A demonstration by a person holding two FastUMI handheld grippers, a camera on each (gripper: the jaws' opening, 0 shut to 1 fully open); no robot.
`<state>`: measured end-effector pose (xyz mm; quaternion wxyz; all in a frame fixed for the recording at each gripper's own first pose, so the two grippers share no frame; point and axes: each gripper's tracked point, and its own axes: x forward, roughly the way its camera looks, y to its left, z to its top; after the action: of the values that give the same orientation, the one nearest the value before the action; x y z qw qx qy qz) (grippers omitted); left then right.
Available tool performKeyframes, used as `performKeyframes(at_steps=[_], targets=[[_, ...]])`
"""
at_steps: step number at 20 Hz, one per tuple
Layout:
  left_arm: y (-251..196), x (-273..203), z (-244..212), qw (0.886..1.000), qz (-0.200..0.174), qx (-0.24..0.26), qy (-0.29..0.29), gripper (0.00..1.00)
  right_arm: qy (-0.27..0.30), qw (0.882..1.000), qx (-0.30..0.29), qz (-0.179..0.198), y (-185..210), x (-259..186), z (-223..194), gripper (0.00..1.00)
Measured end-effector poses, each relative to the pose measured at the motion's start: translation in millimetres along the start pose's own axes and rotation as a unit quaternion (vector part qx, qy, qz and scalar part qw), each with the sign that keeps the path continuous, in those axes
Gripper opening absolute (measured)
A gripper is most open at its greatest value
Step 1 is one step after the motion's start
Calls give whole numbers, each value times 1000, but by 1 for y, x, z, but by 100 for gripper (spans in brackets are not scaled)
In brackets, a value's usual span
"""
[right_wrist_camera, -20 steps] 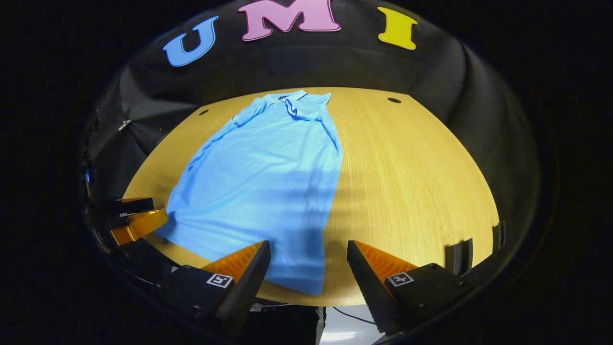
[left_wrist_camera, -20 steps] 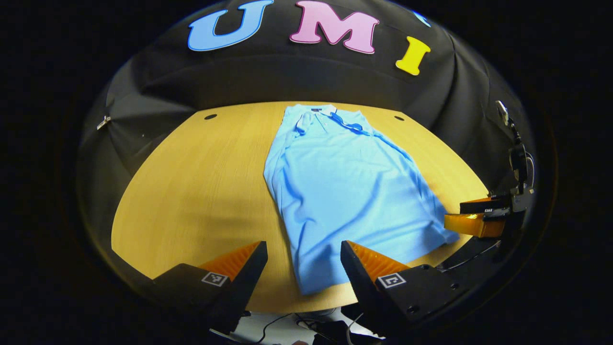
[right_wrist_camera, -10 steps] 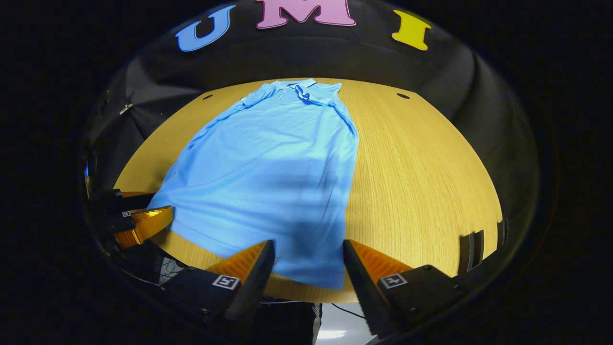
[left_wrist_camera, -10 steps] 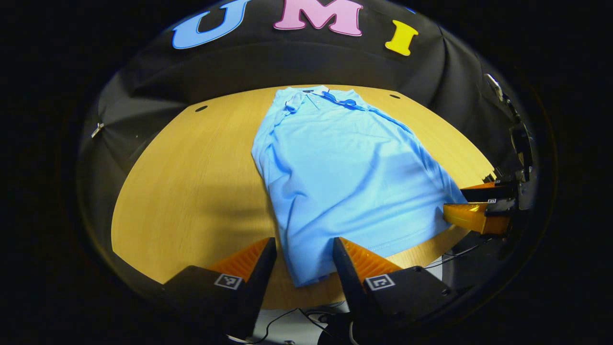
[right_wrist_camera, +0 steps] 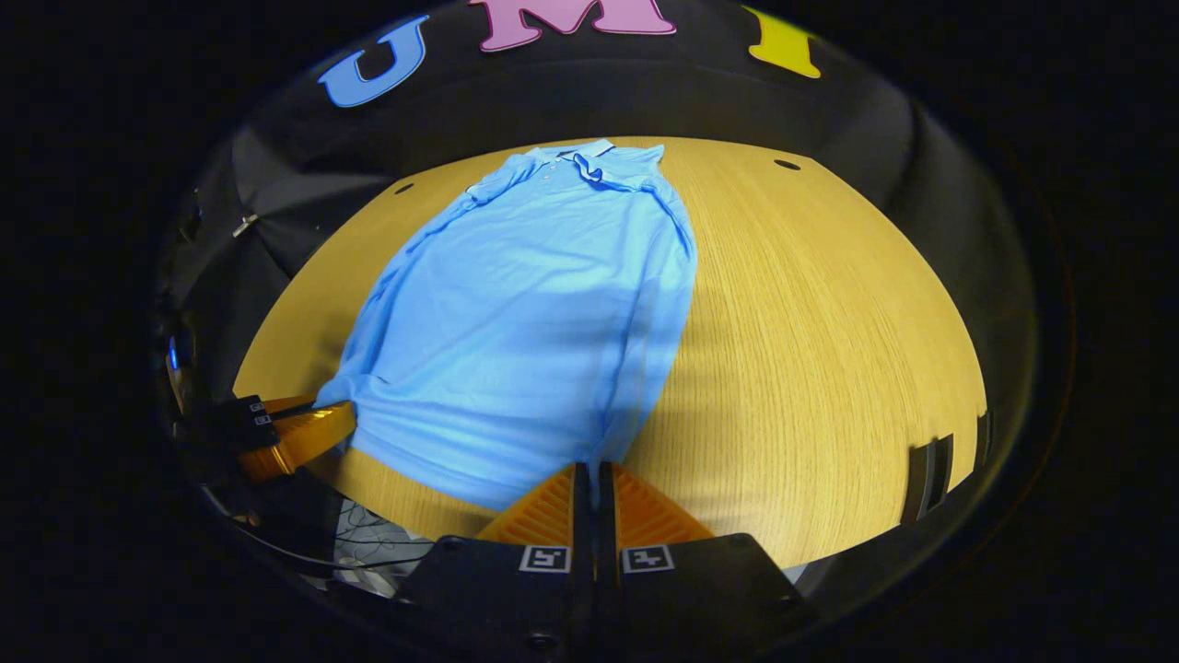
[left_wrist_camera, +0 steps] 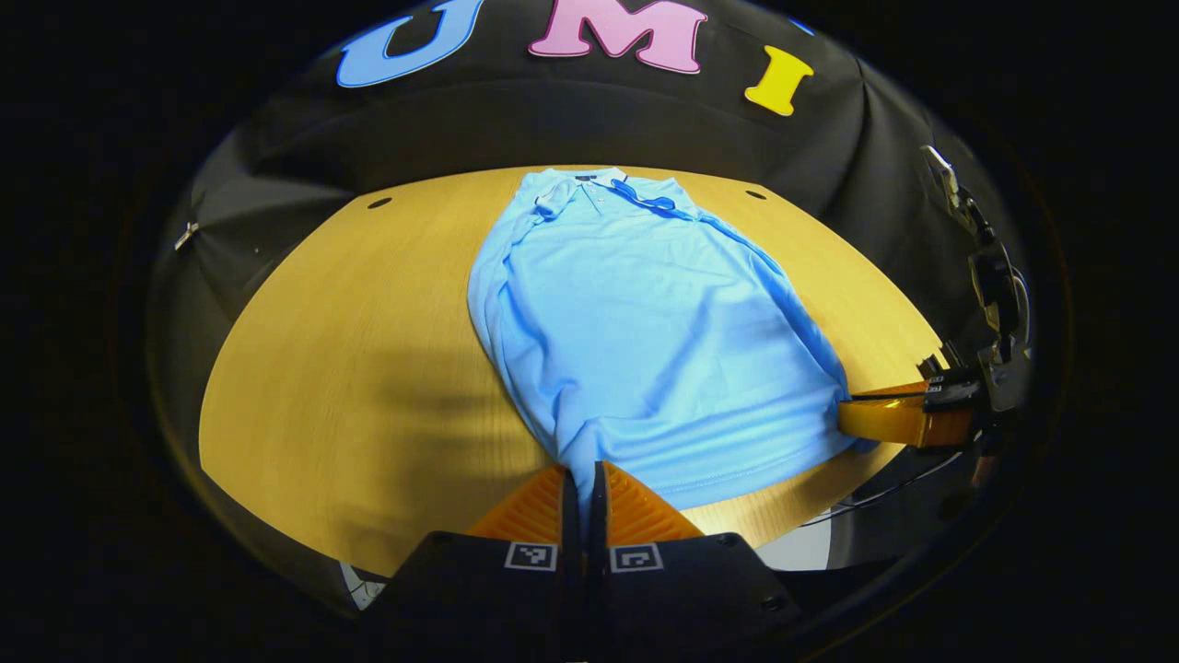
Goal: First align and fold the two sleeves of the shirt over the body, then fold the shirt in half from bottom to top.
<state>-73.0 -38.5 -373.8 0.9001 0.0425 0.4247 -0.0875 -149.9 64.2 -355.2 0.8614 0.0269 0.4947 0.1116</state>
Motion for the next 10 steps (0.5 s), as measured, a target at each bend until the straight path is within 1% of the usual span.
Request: performKeyframes(at_steps=[2, 5, 8, 10], targets=[[-1, -1, 0, 1000, -2, 4, 6, 6, 1, 1000, -3, 5, 0, -1, 1, 5], [-1, -8, 6, 1000, 0, -6, 6, 6, -21, 999, -26, 12, 7, -13, 19, 5], [-1, -21, 26, 1000, -2, -21, -7, 6, -43, 997, -55, 21, 11, -28, 43, 5], [0, -28, 45, 1000, -1, -26, -15, 6, -51, 997, -57, 29, 13, -35, 60, 5]])
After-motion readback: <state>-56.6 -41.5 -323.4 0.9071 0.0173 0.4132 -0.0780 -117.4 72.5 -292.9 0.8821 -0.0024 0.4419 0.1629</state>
